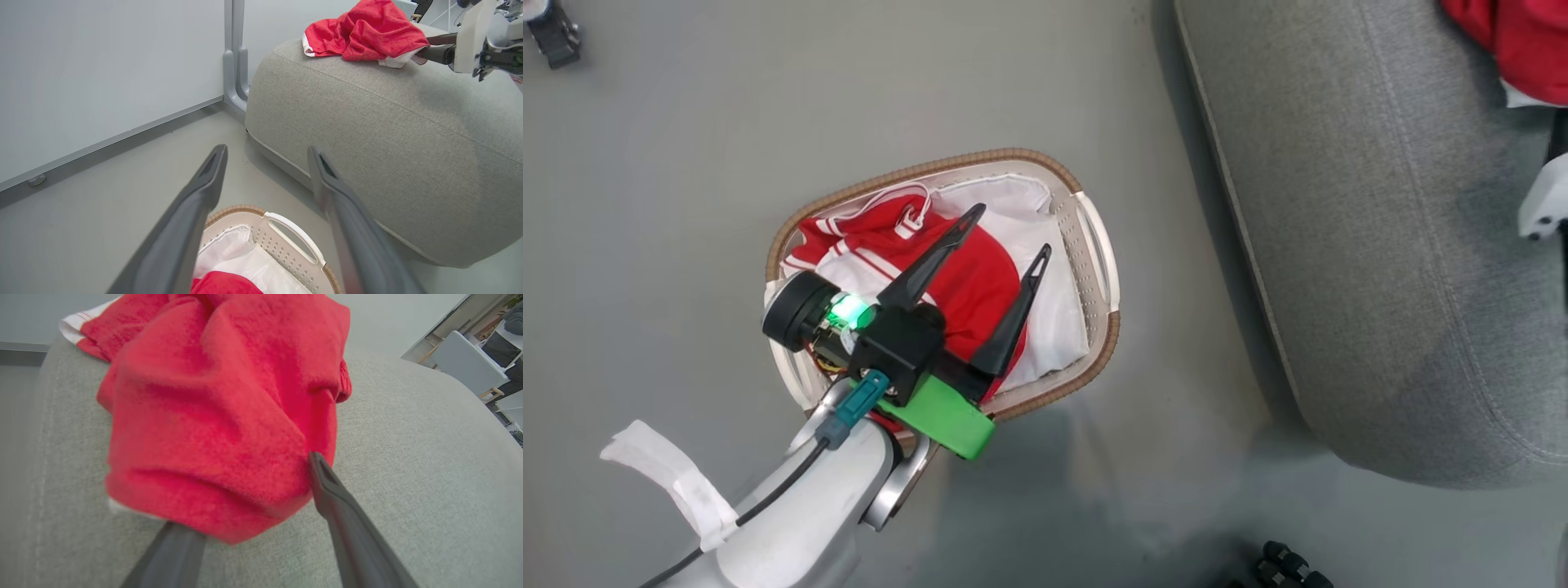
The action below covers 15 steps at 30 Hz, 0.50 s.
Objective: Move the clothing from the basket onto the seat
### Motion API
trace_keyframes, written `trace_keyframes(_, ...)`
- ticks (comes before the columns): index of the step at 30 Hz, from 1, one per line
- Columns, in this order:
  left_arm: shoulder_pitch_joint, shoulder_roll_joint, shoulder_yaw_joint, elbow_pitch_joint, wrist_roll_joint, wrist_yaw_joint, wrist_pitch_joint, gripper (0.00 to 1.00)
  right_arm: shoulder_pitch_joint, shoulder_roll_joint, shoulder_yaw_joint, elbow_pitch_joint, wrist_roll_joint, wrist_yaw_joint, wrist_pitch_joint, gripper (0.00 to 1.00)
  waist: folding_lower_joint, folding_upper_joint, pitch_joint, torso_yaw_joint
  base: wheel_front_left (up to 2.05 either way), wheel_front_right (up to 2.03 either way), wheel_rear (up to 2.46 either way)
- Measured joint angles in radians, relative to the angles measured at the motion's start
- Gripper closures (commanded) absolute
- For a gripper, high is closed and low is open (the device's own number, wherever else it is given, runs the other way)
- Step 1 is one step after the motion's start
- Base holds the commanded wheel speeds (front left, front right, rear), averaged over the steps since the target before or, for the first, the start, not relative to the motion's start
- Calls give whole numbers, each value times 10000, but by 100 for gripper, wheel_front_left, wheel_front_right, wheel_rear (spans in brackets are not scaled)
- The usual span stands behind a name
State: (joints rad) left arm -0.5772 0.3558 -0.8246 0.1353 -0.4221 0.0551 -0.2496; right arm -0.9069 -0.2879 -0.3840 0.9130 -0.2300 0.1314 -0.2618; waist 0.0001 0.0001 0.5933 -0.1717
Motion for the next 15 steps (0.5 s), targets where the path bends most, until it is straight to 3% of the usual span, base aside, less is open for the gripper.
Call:
trace_keyframes(8,415,-213,418,311,-265,25,-90,0,1594,500,520,-1174,587,0,-8,0,-1,0,-839,-244,0,0,0)
trace_keyframes(15,1259,-569,1505,272,-349,61,-144,0,2250,332,1114,-1204,775,0,-13,0,-1,0,-1869,-248,0,0,0)
